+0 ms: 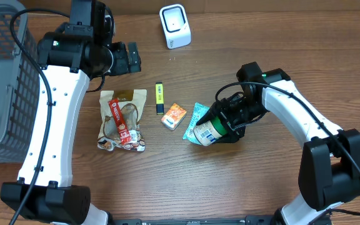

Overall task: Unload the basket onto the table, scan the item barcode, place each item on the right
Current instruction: 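Close the right gripper on the green jar and lift it, then carry the green jar to the white scanner and hold it in front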

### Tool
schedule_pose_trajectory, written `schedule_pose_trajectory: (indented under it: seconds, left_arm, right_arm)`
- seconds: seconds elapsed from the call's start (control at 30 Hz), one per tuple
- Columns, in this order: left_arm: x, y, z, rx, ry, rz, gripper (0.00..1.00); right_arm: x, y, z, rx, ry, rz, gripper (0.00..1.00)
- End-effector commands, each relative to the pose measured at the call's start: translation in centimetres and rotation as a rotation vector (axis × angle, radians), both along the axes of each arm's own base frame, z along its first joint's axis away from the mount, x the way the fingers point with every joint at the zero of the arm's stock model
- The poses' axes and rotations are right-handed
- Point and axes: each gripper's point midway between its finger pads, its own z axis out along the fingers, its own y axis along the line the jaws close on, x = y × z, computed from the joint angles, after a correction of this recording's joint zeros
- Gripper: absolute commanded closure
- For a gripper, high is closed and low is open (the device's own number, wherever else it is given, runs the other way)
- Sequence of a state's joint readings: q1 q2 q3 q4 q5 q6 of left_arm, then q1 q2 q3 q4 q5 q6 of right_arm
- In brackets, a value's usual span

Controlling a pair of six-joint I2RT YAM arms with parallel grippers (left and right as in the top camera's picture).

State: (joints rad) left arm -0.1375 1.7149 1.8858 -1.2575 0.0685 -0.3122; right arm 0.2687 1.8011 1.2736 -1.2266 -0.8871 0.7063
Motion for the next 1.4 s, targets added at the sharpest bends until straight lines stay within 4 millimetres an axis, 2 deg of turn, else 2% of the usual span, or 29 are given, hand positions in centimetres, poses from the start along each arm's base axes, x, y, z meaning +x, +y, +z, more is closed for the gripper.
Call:
schedule_pose_trajectory:
  seconds: [0.0, 0.5, 0.7, 0.8, 0.9, 1.0, 1.1, 1.17, 1.27, 1.3, 1.37]
  left_arm:
    - [0.1, -0.1, 0.4, -0.005, -0.01, 0.001, 0.0]
    - [0.1, -0.1, 0.4, -0.005, -0.01, 0.001, 0.0]
    - [0.1, -0.1, 0.3, -0.005, -0.01, 0.001, 0.0]
    - [0.1, -0.1, 0.4, -0.005, -0.01, 0.001, 0.0]
    - [0.1, -0.1, 0.4, -0.005, -0.01, 0.001, 0.0]
    - [0.1, -0.1, 0.4, -0.005, -0.01, 0.001, 0.0]
    - [0.1, -0.1, 0.4, -0.005, -0.01, 0.001, 0.0]
    - [0.3, -0.2, 0.5, -0.014, -0.018, 0.008, 0.0]
    - [1.7, -0.1, 1.2, -0.015, -0.081, 0.025, 0.0]
    - [2.3, 0.5, 1.6, 0.012, -0.111, 0.045, 0.0]
    - [3.3, 2.3, 2.2, 0.087, -0.162, 0.103, 0.0]
  right_arm:
    - [0.1, 0.7, 1.7, 0.077, 0.019, -0.015, 0.96]
    - [-0.6, 2.0, 4.4, 0.233, 0.108, -0.043, 0.96]
    - [-0.5, 2.1, 4.5, 0.237, 0.104, -0.043, 0.96]
    - [0.2, 2.2, 4.3, 0.247, 0.053, -0.036, 0.96]
    - [1.4, 1.5, 2.3, 0.149, -0.049, -0.016, 0.96]
    - [2.5, -0.5, -0.7, -0.057, -0.14, 0.001, 0.96]
    - [3.6, -2.6, -2.8, -0.22, -0.214, 0.009, 0.93]
    - [4.5, -3.3, -3.4, -0.275, -0.257, 0.008, 0.93]
    - [5.6, -4.1, -3.9, -0.336, -0.312, 0.003, 0.93]
    - [6.3, -4.5, -4.2, -0.365, -0.341, -0.002, 0.96]
    - [6.7, -4.7, -4.2, -0.368, -0.375, 0.016, 0.96]
